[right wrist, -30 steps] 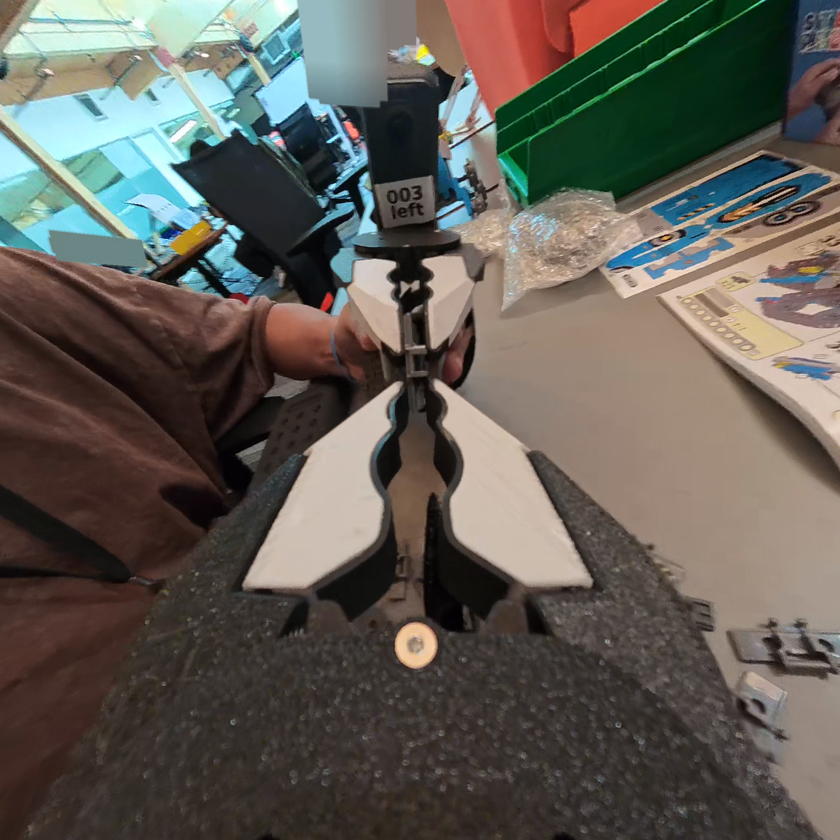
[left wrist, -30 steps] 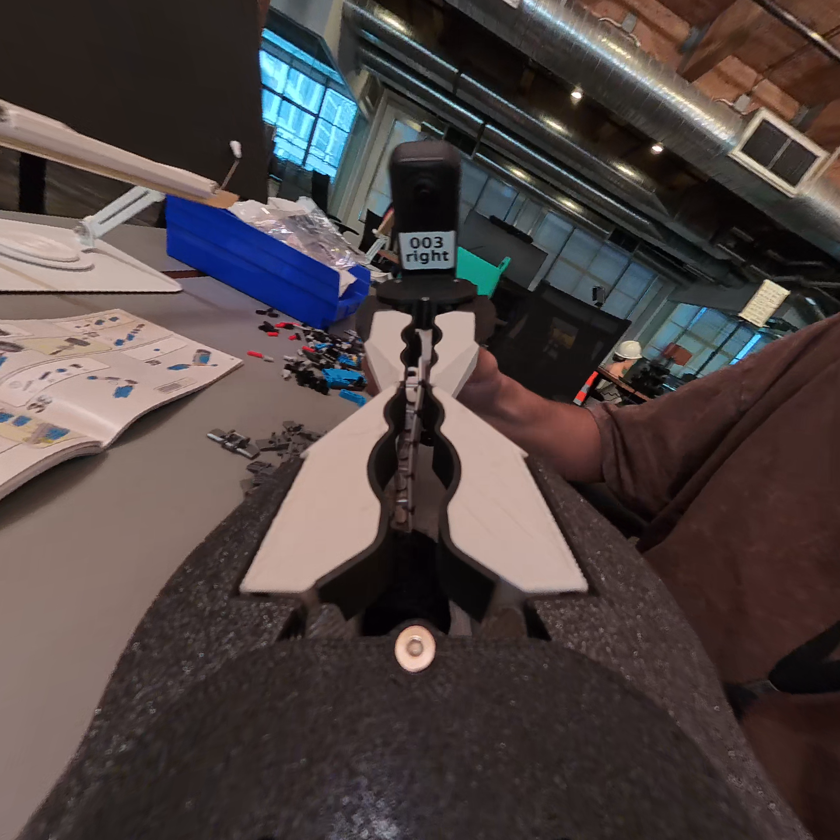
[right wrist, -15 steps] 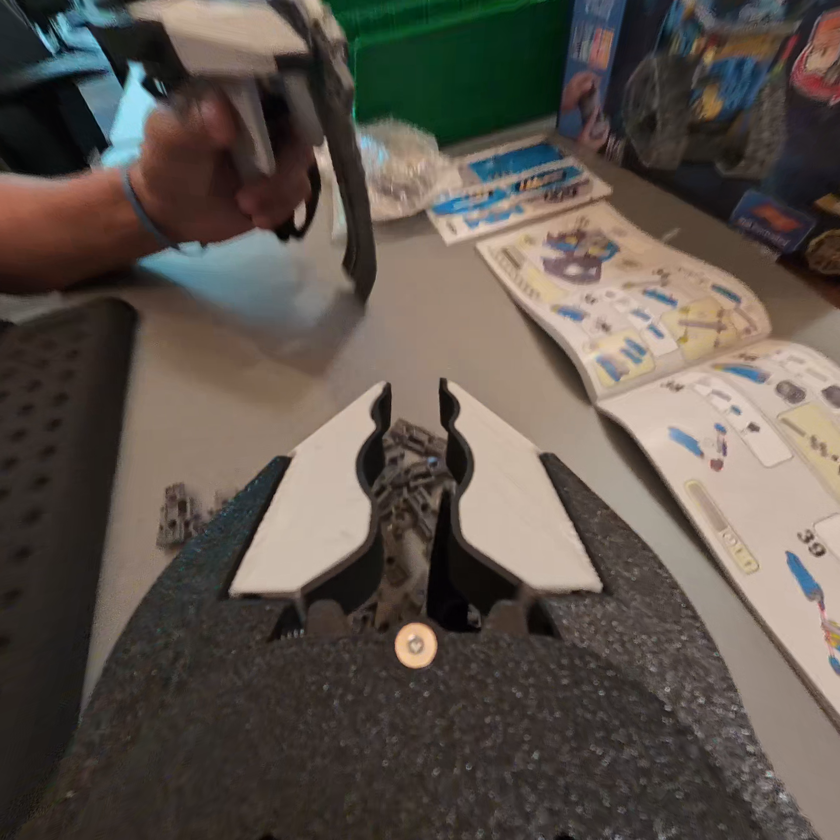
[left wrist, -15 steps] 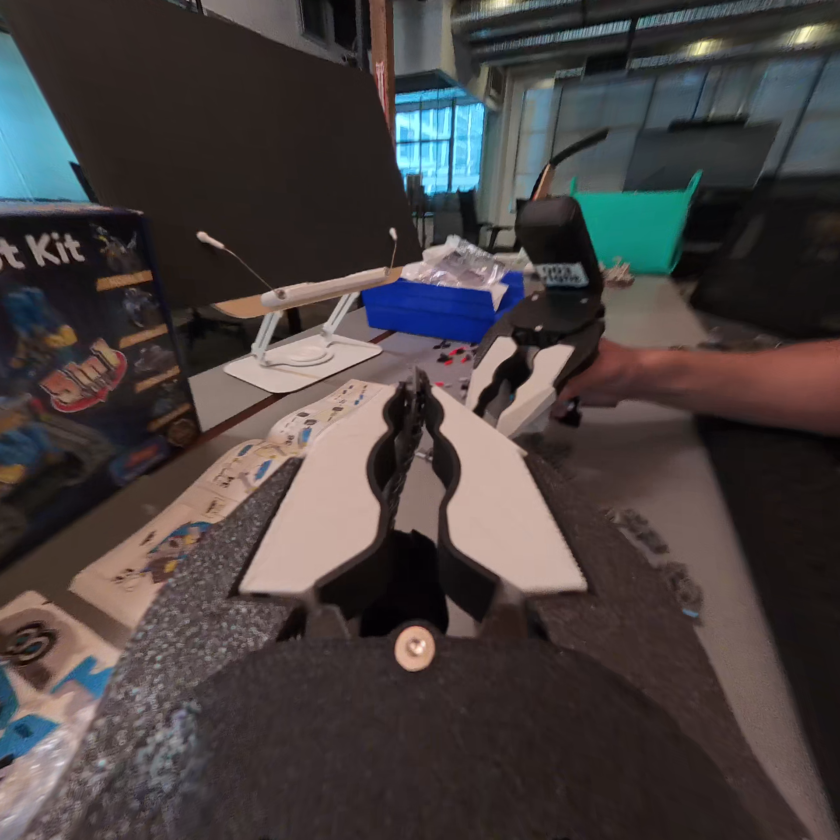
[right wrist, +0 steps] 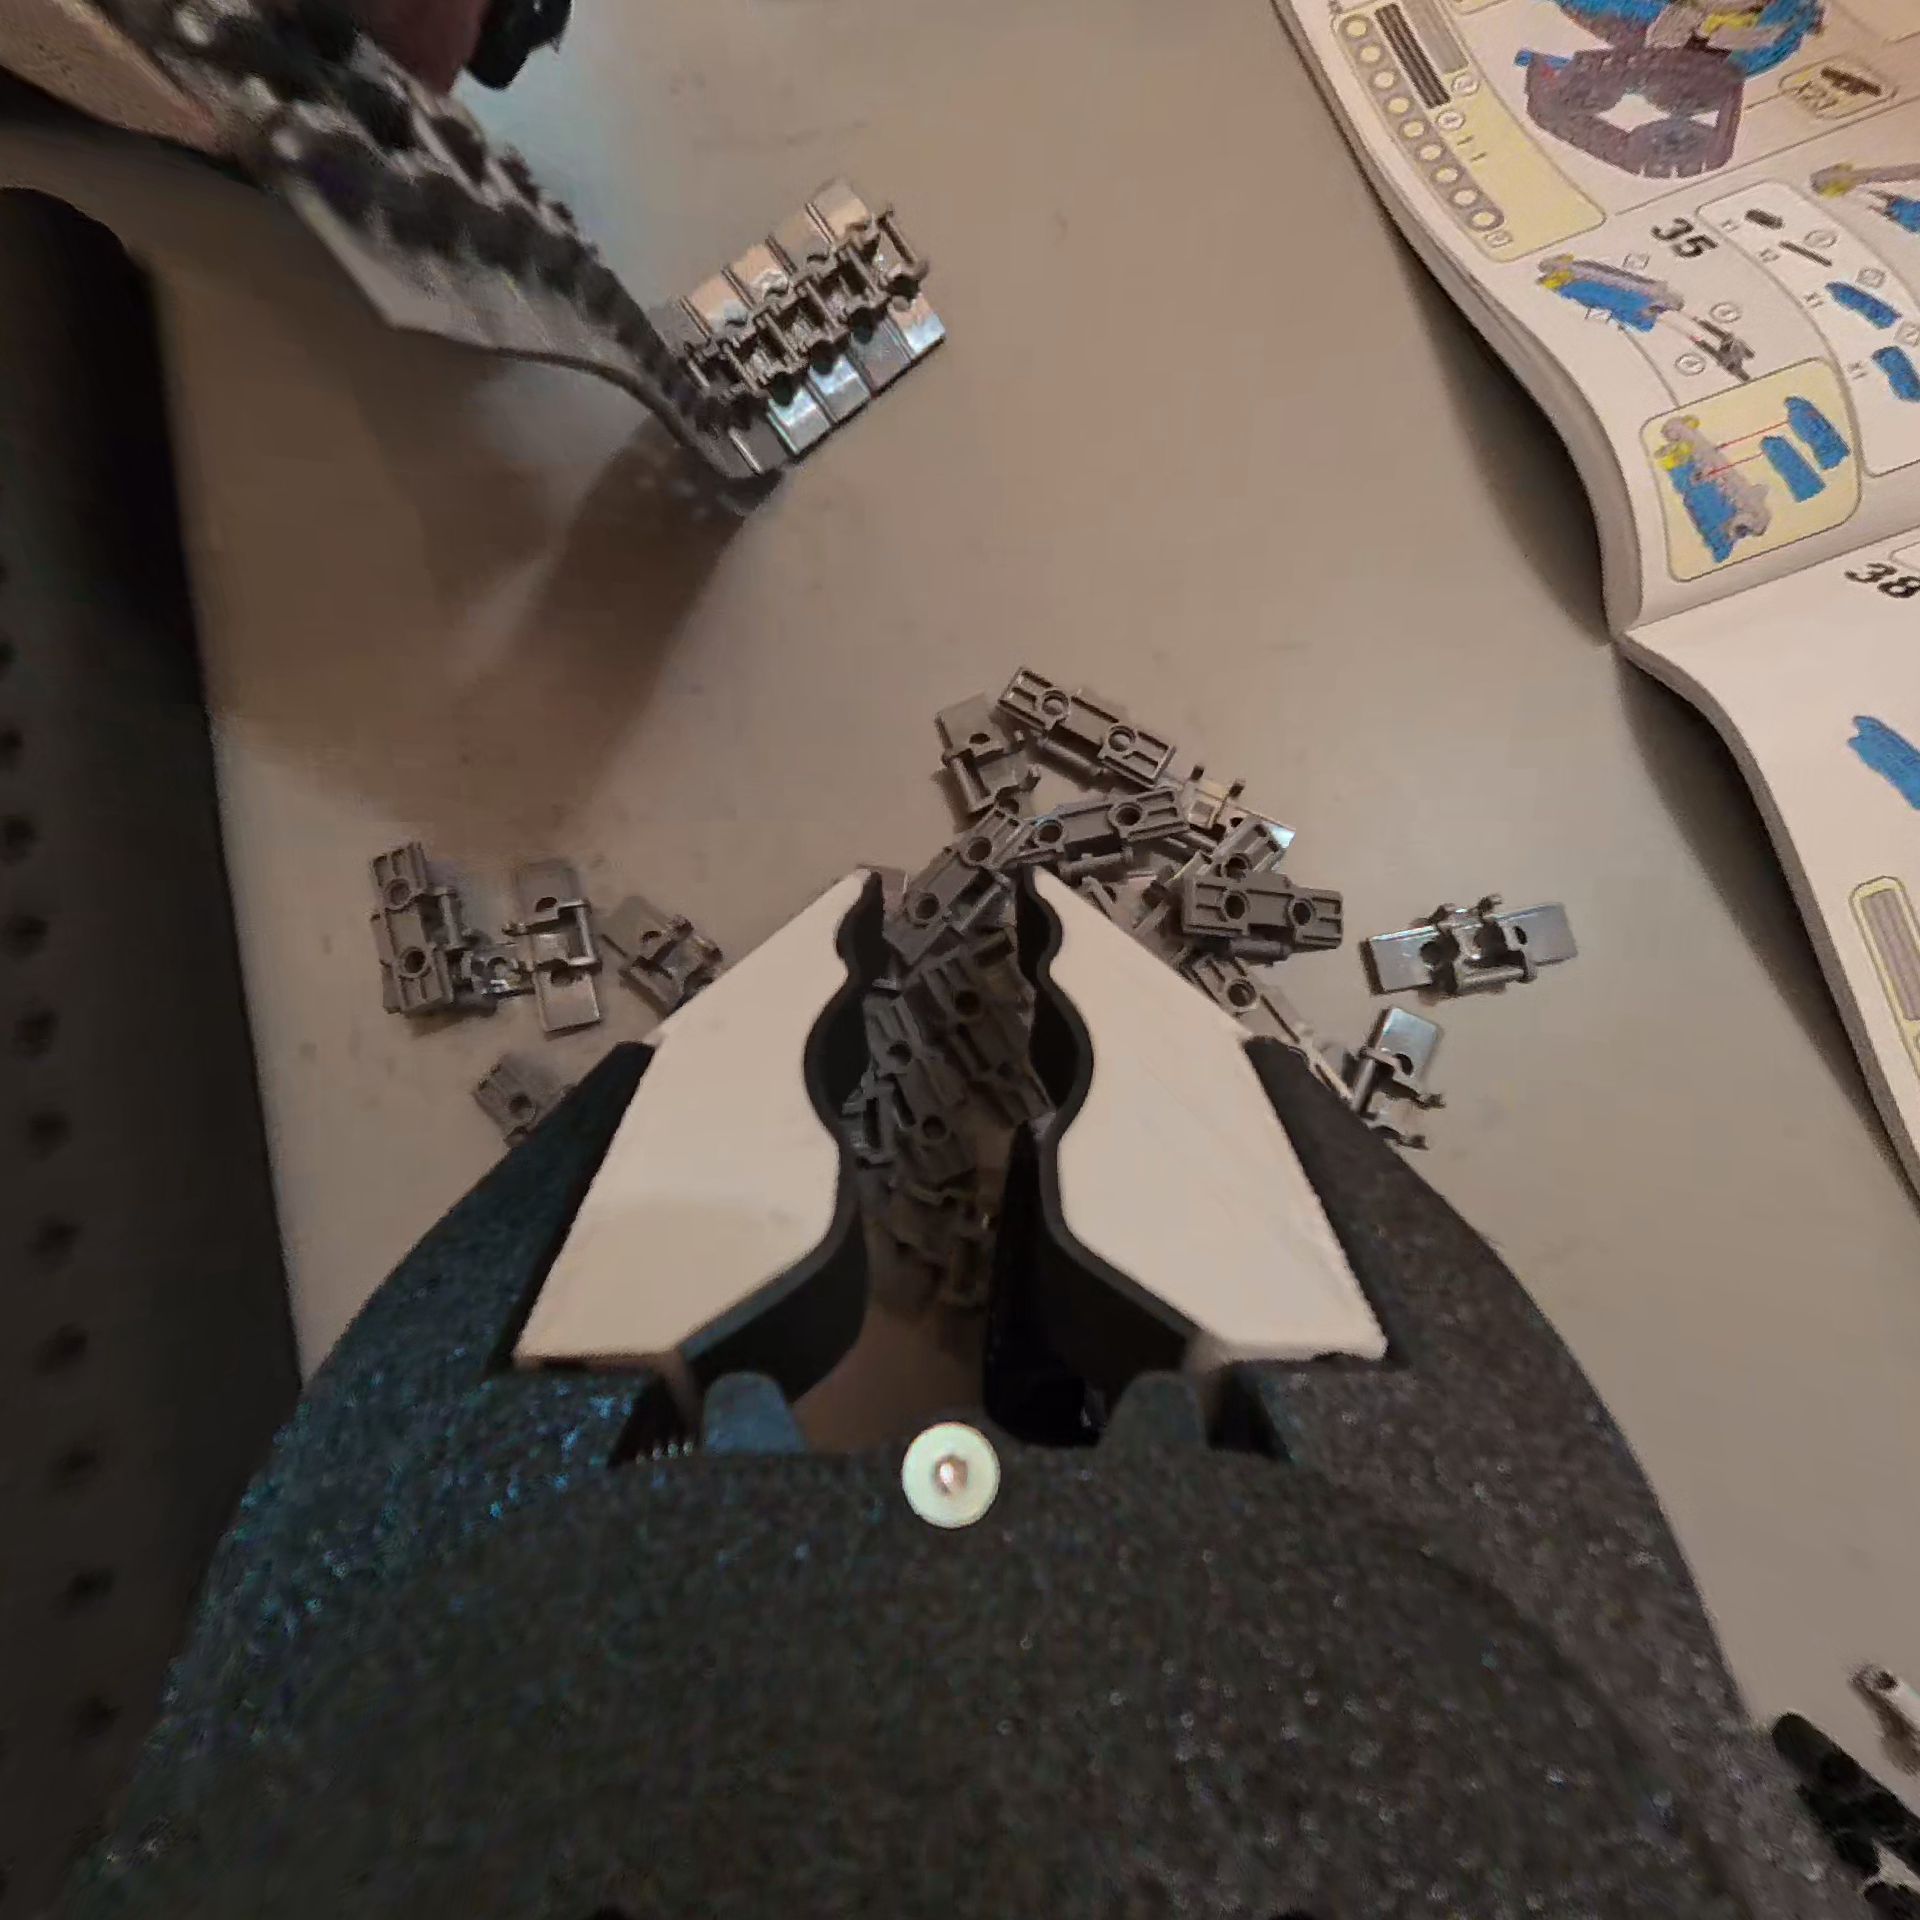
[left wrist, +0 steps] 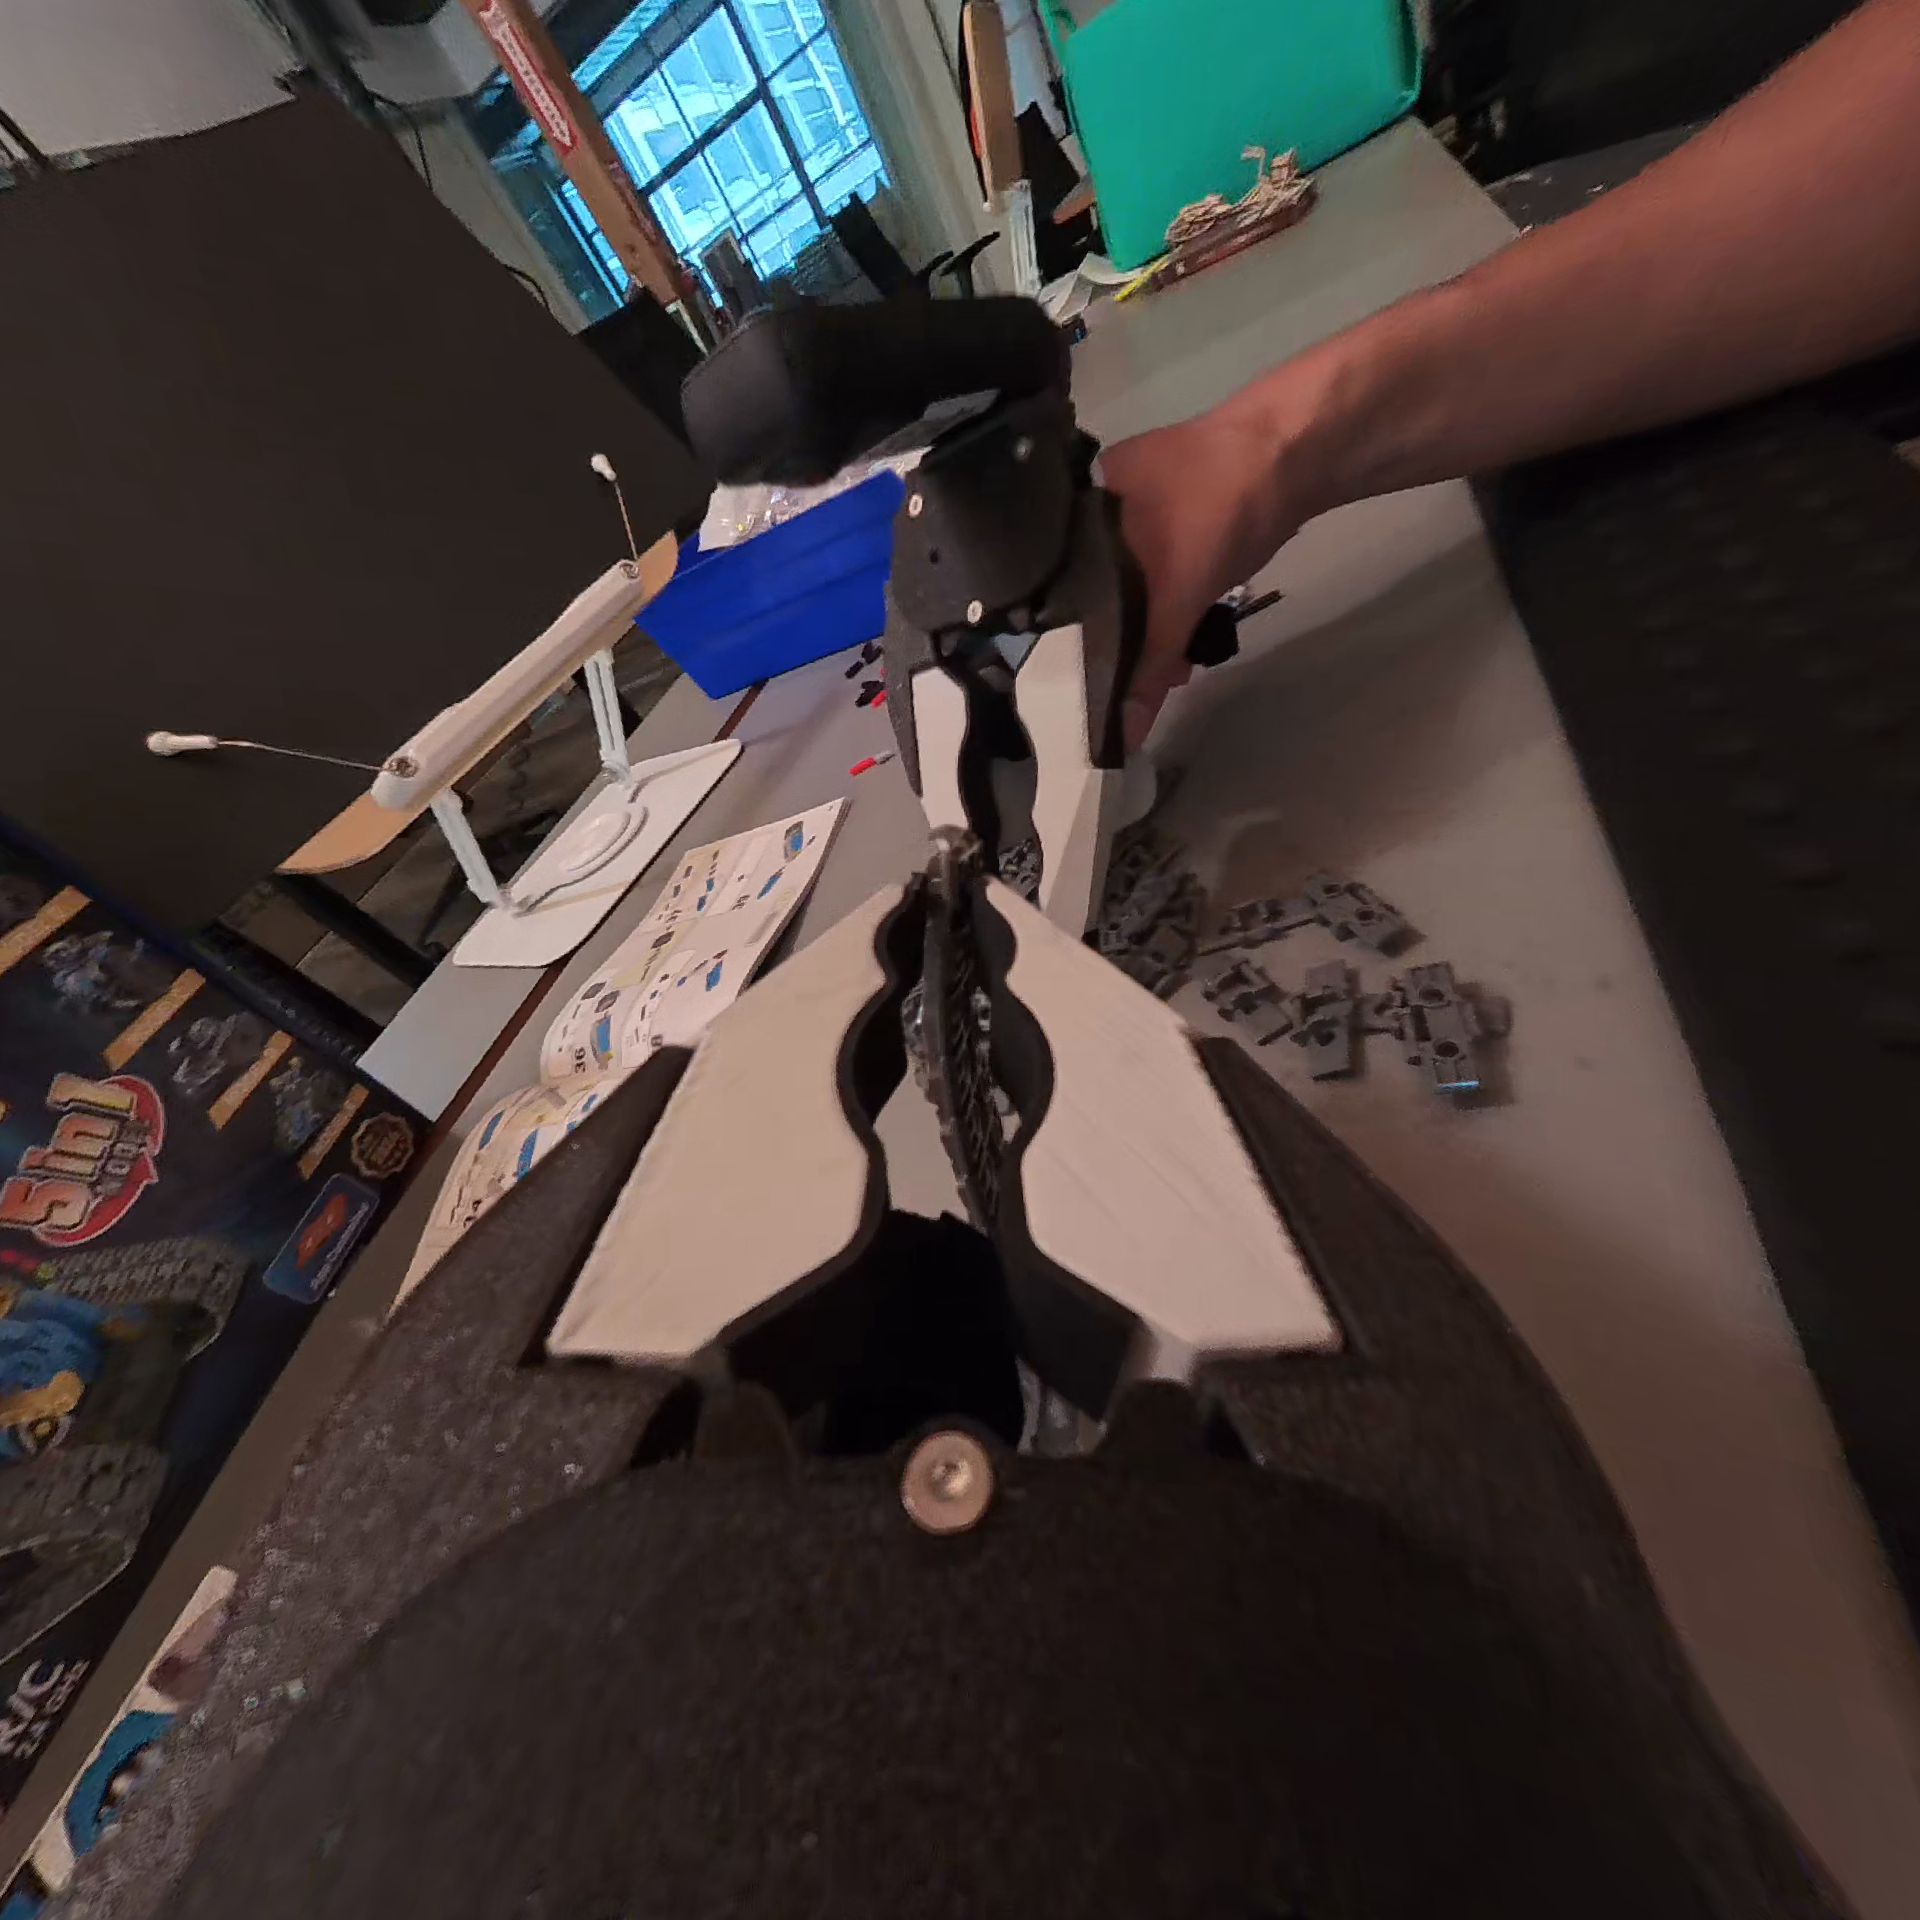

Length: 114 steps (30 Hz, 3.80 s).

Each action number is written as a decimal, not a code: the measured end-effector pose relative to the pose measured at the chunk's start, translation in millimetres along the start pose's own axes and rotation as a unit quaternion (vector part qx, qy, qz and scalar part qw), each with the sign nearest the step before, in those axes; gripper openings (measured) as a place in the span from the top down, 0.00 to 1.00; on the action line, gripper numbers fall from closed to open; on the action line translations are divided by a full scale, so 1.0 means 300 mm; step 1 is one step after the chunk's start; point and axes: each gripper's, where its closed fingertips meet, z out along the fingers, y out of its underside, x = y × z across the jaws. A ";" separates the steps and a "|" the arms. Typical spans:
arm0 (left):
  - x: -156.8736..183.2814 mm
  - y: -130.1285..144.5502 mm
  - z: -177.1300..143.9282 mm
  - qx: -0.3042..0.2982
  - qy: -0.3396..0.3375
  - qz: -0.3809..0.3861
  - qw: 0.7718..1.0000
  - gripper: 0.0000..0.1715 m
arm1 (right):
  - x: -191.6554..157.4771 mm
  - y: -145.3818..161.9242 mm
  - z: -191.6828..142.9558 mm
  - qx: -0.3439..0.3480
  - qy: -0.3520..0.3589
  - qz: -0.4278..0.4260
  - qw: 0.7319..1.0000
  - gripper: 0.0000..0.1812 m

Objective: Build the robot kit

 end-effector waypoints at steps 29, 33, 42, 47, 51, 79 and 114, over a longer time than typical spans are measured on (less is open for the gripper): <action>0.006 0.119 0.037 -0.096 -0.049 0.118 0.987 0.96 | -0.132 -0.271 -0.127 0.226 -0.348 0.332 0.847 0.96; -0.003 0.114 0.037 -0.118 -0.090 0.193 0.970 0.96 | -0.122 -0.277 -0.083 0.222 -0.333 0.375 0.836 0.96; -0.049 0.161 0.032 -0.195 -0.150 0.305 0.920 0.95 | -0.116 -0.289 -0.080 0.234 -0.325 0.412 0.818 0.96; -0.054 0.175 0.036 -0.217 -0.167 0.364 0.890 0.96 | -0.100 -0.295 -0.057 0.253 -0.309 0.447 0.800 0.96; -0.067 0.190 0.036 -0.236 -0.181 0.379 0.877 0.96 | -0.052 -0.288 -0.049 0.290 -0.259 0.482 0.785 0.96; -0.074 0.233 0.047 -0.274 -0.190 0.446 0.830 0.96 | -0.076 -0.263 0.023 0.201 -0.196 0.529 0.800 0.96; -0.093 0.223 0.042 -0.273 -0.209 0.471 0.813 0.96 | -0.064 -0.261 0.015 0.204 -0.259 0.600 0.729 0.98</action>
